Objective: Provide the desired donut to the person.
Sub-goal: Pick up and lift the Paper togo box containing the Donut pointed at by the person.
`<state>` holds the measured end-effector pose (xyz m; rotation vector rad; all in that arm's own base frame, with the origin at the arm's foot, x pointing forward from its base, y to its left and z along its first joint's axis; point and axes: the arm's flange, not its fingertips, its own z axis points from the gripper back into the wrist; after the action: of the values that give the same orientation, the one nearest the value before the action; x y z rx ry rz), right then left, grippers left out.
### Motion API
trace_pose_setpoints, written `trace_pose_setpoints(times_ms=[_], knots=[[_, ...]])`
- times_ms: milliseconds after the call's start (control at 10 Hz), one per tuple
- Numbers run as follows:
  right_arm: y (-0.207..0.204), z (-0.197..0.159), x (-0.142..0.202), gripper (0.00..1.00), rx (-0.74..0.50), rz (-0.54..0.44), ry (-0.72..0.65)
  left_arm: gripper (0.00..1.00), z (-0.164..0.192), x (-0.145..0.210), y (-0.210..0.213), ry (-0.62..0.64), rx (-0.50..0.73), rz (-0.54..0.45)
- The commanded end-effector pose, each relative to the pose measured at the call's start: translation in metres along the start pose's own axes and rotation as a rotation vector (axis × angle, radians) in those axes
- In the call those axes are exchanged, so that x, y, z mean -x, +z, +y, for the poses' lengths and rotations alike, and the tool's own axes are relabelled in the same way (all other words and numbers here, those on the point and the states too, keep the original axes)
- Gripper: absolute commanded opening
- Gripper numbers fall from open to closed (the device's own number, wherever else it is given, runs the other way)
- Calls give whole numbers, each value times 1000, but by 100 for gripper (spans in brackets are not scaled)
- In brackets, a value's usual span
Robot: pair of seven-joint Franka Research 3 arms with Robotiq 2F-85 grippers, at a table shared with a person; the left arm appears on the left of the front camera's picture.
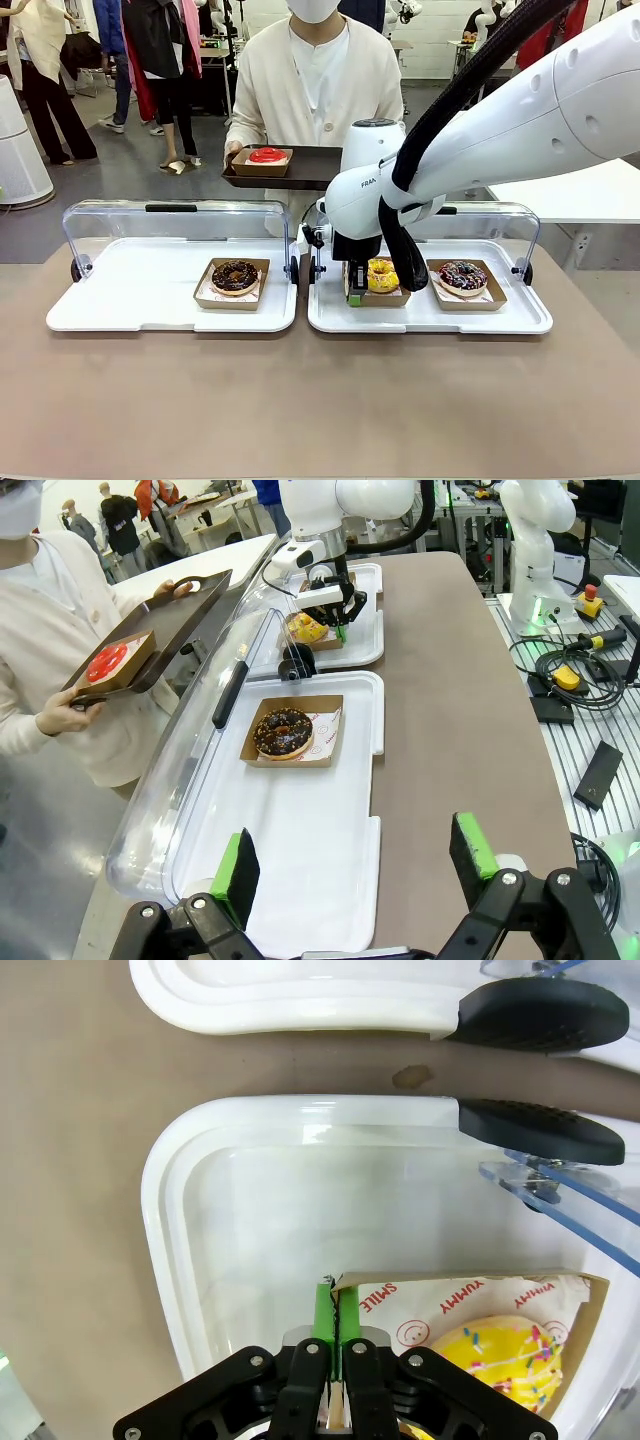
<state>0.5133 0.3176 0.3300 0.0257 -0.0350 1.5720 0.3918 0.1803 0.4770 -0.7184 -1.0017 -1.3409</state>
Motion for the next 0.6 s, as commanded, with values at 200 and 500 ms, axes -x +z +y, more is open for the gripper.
trace_pose_setpoints(times_ms=[200, 500], knots=[[48, 36, -23, 0, -67, 67, -76, 100, 0, 0, 0, -5, -15, 3], [91, 80, -36, 0, -99, 93, -122, 100, 0, 0, 0, -5, -15, 3]])
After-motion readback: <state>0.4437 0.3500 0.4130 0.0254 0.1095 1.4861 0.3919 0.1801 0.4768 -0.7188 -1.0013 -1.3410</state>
